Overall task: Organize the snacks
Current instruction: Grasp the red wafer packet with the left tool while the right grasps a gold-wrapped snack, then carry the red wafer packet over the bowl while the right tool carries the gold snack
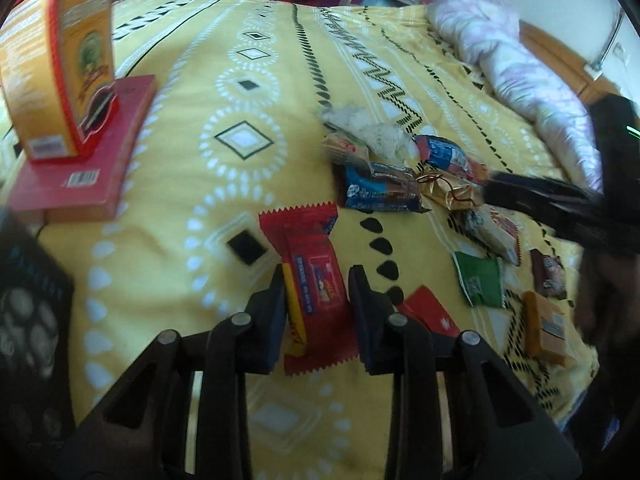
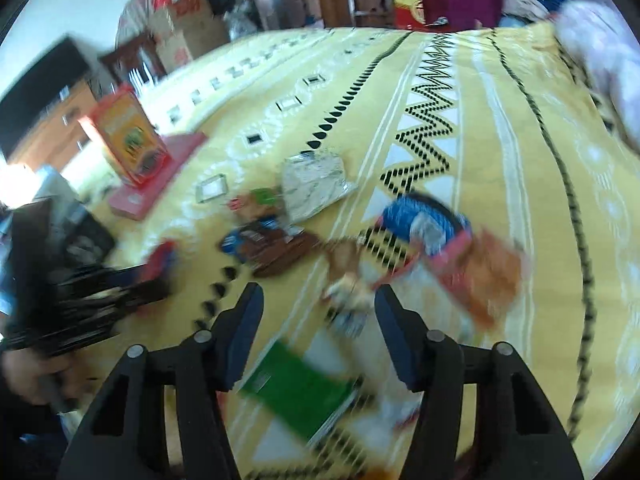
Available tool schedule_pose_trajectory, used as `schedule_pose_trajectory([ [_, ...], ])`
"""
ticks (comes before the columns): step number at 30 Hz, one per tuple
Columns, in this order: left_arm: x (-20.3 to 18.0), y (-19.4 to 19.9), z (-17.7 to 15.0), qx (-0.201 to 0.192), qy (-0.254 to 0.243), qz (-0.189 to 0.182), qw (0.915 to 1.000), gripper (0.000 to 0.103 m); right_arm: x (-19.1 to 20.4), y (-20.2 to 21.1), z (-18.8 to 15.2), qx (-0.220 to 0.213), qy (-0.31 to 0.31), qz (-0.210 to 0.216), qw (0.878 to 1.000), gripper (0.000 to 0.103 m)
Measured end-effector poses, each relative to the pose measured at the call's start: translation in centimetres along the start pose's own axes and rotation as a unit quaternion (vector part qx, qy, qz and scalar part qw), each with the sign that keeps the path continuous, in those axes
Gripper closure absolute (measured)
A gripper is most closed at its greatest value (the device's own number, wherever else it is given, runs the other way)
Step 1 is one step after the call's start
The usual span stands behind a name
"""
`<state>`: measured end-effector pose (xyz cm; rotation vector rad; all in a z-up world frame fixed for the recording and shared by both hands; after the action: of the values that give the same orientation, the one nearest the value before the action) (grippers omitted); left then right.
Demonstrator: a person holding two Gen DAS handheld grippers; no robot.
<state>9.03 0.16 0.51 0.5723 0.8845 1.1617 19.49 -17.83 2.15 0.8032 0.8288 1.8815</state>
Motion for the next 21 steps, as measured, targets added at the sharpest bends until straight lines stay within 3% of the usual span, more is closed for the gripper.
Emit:
schedule_pose_trajectory([
  [4, 0.8, 0.7, 0.4, -0.009, 0.012, -0.006, 0.9999, 0.074, -0.3, -4.2, 0.8, 0.058, 0.029, -0.017, 0.998, 0.045],
  [5, 0.8, 1.0, 0.5, -0.012, 0.013, -0.007, 0.9998, 0.074, -0.3, -5.5, 0.5, 0.078, 0.031, -0.022, 0.996, 0.050],
  [6, 0.8, 1.3, 0.6, -0.014, 0.013, -0.008, 0.9998, 0.074, -0.3, -6.2, 0.1, 0.088, 0.031, -0.023, 0.995, 0.061],
  [7, 0.8, 1.6, 0.7, -0.018, 0.014, -0.009, 0.9997, 0.074, -0.4, -6.6, -0.2, 0.092, 0.031, -0.025, 0.995, 0.061],
  [11, -0.2, 3.8, 1.0, -0.037, 0.003, -0.013, 0.9992, 0.074, 0.3, -4.1, -0.7, 0.036, 0.006, -0.021, 0.999, 0.064],
  [21, -2.6, 14.6, 3.5, -0.135, -0.035, -0.025, 0.9900, 0.074, 6.4, 10.8, 1.3, -0.126, -0.021, 0.007, 0.992, 0.065],
])
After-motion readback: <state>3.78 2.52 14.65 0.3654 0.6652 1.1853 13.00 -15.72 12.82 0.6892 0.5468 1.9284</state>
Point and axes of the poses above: each gripper's, at about its wrist camera, not at the fingertips, and y roughly against the way its jaws point, x to its left, z to its top, the point moved 4 cm from there along -y, roughly the way its jaws point, and after that the axes turned 1 degree about -x, right-handed, at the moved point
